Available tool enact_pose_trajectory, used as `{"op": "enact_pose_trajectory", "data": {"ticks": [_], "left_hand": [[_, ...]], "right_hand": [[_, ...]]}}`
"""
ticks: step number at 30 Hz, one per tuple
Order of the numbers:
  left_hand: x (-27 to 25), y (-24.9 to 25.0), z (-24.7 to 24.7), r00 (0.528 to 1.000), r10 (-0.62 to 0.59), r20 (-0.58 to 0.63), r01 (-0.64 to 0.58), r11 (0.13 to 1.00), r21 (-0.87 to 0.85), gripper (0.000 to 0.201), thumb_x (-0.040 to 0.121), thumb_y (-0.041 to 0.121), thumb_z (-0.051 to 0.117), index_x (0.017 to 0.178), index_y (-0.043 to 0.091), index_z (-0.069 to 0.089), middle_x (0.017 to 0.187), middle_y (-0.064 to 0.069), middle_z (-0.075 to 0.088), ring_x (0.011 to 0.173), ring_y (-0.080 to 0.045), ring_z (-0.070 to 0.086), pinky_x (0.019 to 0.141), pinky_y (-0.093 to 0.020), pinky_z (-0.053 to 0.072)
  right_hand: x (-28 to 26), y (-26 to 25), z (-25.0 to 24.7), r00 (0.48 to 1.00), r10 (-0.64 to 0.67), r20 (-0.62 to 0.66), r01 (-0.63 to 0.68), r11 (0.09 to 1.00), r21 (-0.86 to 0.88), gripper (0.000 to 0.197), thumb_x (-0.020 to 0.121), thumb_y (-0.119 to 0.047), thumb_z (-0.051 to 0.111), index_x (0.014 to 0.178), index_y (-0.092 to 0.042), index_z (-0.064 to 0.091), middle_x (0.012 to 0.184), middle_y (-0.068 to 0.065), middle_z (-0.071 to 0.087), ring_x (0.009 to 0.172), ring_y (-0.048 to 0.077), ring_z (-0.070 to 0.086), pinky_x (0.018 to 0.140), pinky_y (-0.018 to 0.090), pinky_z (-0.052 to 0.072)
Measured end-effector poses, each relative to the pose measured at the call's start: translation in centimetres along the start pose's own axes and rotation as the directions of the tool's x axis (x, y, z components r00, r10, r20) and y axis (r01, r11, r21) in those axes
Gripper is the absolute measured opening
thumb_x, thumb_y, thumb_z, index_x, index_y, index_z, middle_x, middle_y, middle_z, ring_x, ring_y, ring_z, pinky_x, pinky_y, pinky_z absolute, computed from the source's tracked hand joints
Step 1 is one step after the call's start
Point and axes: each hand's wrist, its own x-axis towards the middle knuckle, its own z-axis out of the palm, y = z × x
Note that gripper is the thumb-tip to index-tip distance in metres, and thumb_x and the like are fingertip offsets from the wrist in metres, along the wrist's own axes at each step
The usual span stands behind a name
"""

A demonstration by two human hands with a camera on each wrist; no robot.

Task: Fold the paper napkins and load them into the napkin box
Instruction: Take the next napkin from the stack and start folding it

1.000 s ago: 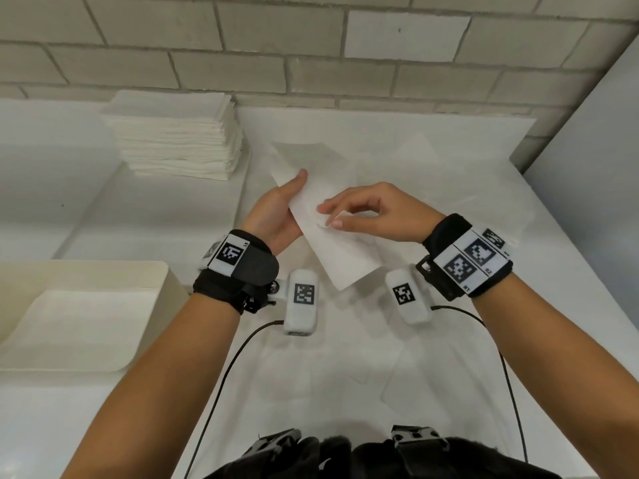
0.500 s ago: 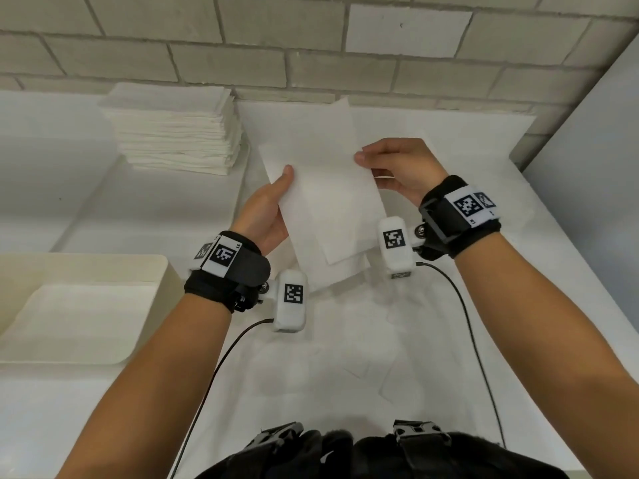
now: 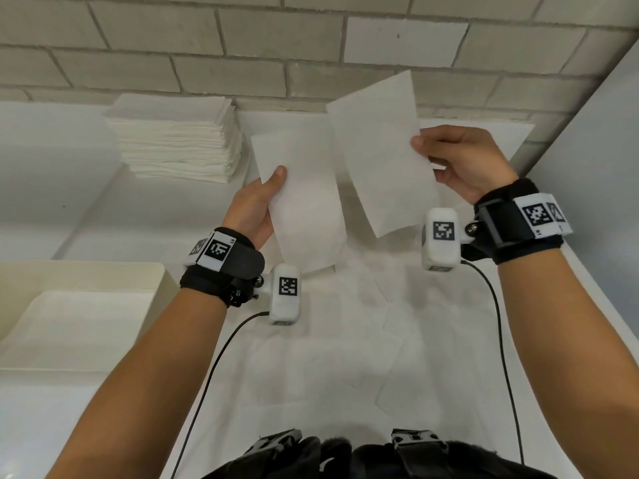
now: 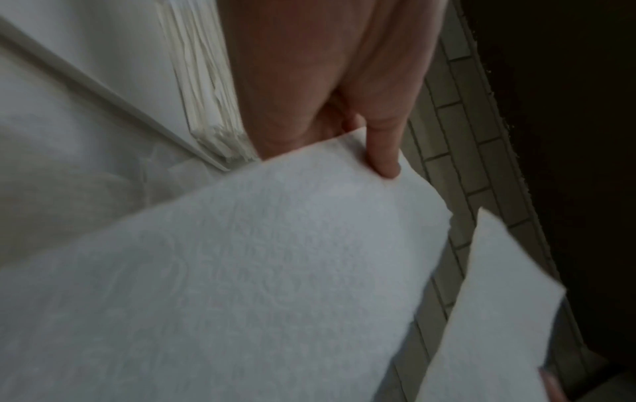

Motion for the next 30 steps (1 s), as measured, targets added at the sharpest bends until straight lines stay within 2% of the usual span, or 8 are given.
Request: {"op": "enact_pose_trajectory", "data": {"ticks": [6, 11, 14, 17, 20, 23, 25, 30], "left_hand": [[-0.5, 0.1, 0.9, 0.995, 0.064, -0.078, -0.064, 0.998, 0.010, 0.018, 0.090, 0.019, 0.060, 0.104, 0.009, 0.066, 0.106, -0.008, 0.070, 0.095, -0.019, 0.068, 0.090, -0.034, 0.053], [-1.2, 0.1, 2.0, 0.998, 0.056, -0.030, -0.054, 0.998, 0.038, 0.035, 0.091, 0.008, 0.055, 0.125, 0.000, 0.056, 0.125, -0.020, 0.060, 0.111, -0.031, 0.061, 0.093, -0.041, 0.052], [-1.6, 0.0, 2.1, 0.998, 0.056, -0.034, -0.054, 0.997, 0.057, 0.036, 0.091, 0.009, 0.055, 0.125, 0.000, 0.056, 0.122, -0.019, 0.062, 0.113, -0.032, 0.060, 0.097, -0.044, 0.049], [-2.0, -0.1, 2.0, 0.999, 0.044, -0.004, -0.043, 0.998, 0.045, 0.043, 0.095, 0.032, 0.051, 0.127, 0.005, 0.056, 0.124, -0.015, 0.062, 0.114, -0.029, 0.060, 0.102, -0.048, 0.044], [-2.0, -0.3, 1.7, 0.998, -0.038, 0.058, 0.043, 0.996, -0.078, 0.073, 0.089, 0.066, 0.031, 0.131, 0.011, 0.052, 0.126, -0.011, 0.061, 0.118, -0.025, 0.058, 0.103, -0.045, 0.043], [-1.9, -0.9, 2.2, 0.993, -0.036, 0.110, 0.029, 0.998, 0.060, 0.050, 0.093, 0.038, 0.052, 0.132, 0.006, 0.050, 0.128, -0.013, 0.060, 0.117, -0.027, 0.058, 0.103, -0.045, 0.043], [-1.4, -1.0, 2.1, 1.000, -0.017, 0.002, 0.017, 0.993, 0.118, 0.042, 0.089, 0.013, 0.062, 0.128, 0.004, 0.052, 0.124, -0.015, 0.062, 0.112, -0.030, 0.061, 0.100, -0.048, 0.046], [-0.1, -0.9, 1.5, 0.997, -0.008, -0.077, 0.016, 0.995, 0.100, 0.049, 0.081, 0.006, 0.069, 0.127, 0.003, 0.053, 0.121, -0.013, 0.064, 0.108, -0.028, 0.063, 0.094, -0.045, 0.050]], "right_hand": [[-1.3, -0.3, 3.7, 0.989, 0.023, 0.146, -0.031, 0.998, 0.056, 0.011, 0.081, -0.006, 0.066, 0.073, -0.013, 0.065, 0.064, -0.006, 0.067, 0.057, 0.005, 0.061, 0.055, 0.020, 0.052], [-1.5, 2.4, 7.6, 0.978, 0.158, 0.133, -0.157, 0.987, -0.016, 0.010, 0.081, -0.013, 0.070, 0.075, -0.016, 0.062, 0.073, -0.003, 0.065, 0.061, 0.008, 0.059, 0.054, 0.020, 0.047], [-1.8, 3.7, 8.6, 0.977, 0.188, 0.103, -0.188, 0.982, -0.009, 0.009, 0.080, -0.014, 0.072, 0.076, -0.016, 0.064, 0.076, -0.003, 0.067, 0.061, 0.006, 0.061, 0.056, 0.020, 0.049], [-1.7, 4.2, 8.6, 0.983, 0.177, 0.057, -0.178, 0.984, 0.017, 0.008, 0.077, -0.012, 0.074, 0.078, -0.013, 0.066, 0.076, 0.000, 0.066, 0.061, 0.008, 0.060, 0.057, 0.021, 0.050], [-1.4, 4.7, 8.5, 0.983, 0.184, 0.012, -0.184, 0.980, 0.074, 0.009, 0.076, -0.009, 0.075, 0.079, -0.011, 0.067, 0.074, 0.001, 0.065, 0.059, 0.010, 0.059, 0.057, 0.022, 0.048], [-1.3, 5.2, 8.7, 0.977, 0.209, 0.033, -0.211, 0.972, 0.107, 0.006, 0.079, -0.010, 0.072, 0.083, -0.010, 0.068, 0.075, 0.003, 0.065, 0.063, 0.014, 0.059, 0.061, 0.025, 0.050], [-1.1, 5.4, 8.6, 0.968, 0.236, 0.085, -0.245, 0.963, 0.116, 0.008, 0.084, -0.014, 0.068, 0.092, -0.011, 0.069, 0.080, 0.004, 0.066, 0.071, 0.018, 0.059, 0.065, 0.028, 0.051], [-0.5, 5.4, 8.1, 0.962, 0.225, 0.157, -0.233, 0.972, 0.037, 0.028, 0.093, -0.016, 0.055, 0.120, -0.012, 0.060, 0.098, 0.004, 0.065, 0.082, 0.017, 0.063, 0.076, 0.035, 0.055]]}}
